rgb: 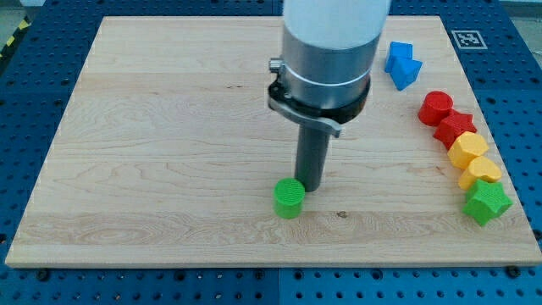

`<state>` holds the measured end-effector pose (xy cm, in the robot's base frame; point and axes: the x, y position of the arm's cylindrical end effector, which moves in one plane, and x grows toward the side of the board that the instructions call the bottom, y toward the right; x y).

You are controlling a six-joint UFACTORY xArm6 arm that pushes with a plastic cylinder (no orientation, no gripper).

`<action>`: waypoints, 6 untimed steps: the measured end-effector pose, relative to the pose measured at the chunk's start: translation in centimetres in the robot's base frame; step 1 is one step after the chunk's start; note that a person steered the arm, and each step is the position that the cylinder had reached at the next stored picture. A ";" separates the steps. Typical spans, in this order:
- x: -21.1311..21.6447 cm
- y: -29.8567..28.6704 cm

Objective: Nudge green circle slightly right

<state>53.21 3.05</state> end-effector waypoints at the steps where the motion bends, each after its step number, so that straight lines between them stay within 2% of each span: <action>1: 0.0 -2.3; 3: 0.0 -7.2; 5: 1.9 -6.4; 6: -0.7 -6.4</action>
